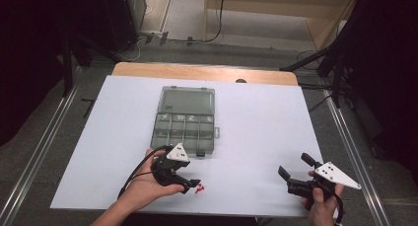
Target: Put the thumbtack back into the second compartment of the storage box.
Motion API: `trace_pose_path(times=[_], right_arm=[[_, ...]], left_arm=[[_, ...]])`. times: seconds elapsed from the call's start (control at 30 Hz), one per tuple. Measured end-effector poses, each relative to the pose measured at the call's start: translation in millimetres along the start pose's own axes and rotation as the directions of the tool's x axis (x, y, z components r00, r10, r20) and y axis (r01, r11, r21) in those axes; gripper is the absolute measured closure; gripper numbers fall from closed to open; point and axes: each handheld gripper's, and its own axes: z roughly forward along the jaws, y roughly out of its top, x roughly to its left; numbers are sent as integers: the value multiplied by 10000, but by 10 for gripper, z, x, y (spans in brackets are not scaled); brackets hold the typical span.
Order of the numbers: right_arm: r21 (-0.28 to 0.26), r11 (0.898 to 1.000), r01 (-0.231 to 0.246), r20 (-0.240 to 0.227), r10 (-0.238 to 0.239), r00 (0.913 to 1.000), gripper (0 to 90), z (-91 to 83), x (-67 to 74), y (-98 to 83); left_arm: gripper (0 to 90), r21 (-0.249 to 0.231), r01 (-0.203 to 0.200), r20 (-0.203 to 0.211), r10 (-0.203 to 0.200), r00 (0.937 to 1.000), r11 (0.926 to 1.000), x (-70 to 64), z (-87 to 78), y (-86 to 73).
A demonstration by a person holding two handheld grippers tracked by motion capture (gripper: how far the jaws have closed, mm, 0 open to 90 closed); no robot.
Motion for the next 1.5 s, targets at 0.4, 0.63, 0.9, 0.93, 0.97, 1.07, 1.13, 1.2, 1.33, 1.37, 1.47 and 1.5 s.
trace_pose_path(times=[0.4, 0.63, 0.9, 0.93, 0.97, 1.07, 1.13, 1.2, 1.33, 1.37, 1.47, 1.5], right_arm=[[34, 10000, 30, -12, -30, 10000, 18, 10, 5, -3], [14, 10000, 23, 21, -23, 10000, 18, 4, 1, -3], [45, 10000, -21, 91, 21, 10000, 21, 3, -14, -5], [40, 10000, -21, 94, 21, 10000, 21, 3, -14, -5], [40, 10000, -20, 106, 19, 9999, 21, 3, -14, -5], [33, 10000, -38, 138, 38, 9999, 21, 2, -18, -4], [39, 10000, -53, 149, 52, 9999, 21, 0, -20, -5], [45, 10000, -44, 163, 43, 9999, 21, 4, -22, -6], [38, 10000, -57, 153, 56, 9999, 21, 9, -19, -7], [50, 10000, -47, 155, 46, 9999, 21, 10, -18, -8], [53, 10000, -34, 147, 33, 9999, 21, 11, -12, -11], [47, 10000, -34, 151, 33, 9999, 21, 11, -12, -11]], left_arm=[[627, 518, -962, 39, 961, 9954, 9940, -92, 169, -26], [729, 807, -1262, 176, 1252, 9920, 9887, -108, 282, -8], [774, 1048, -1552, 319, 1526, 9878, 9823, -112, 360, 7], [775, 1051, -1549, 353, 1519, 9878, 9823, -106, 368, 6], [789, 1091, -1548, 383, 1514, 9877, 9819, -100, 373, 6], [813, 1073, -1463, 368, 1431, 9890, 9834, -85, 381, 7], [815, 1110, -1479, 420, 1441, 9887, 9827, -75, 382, 9], [816, 1105, -1411, 418, 1372, 9897, 9838, -73, 384, 7], [812, 989, -1056, 387, 1022, 9940, 9895, -71, 386, -10], [812, 939, -1008, 406, 974, 9944, 9905, -68, 385, -16], [816, 886, -1026, 403, 994, 9942, 9908, -70, 382, -24], [817, 942, -1035, 360, 1005, 9943, 9902, -75, 382, -18]])
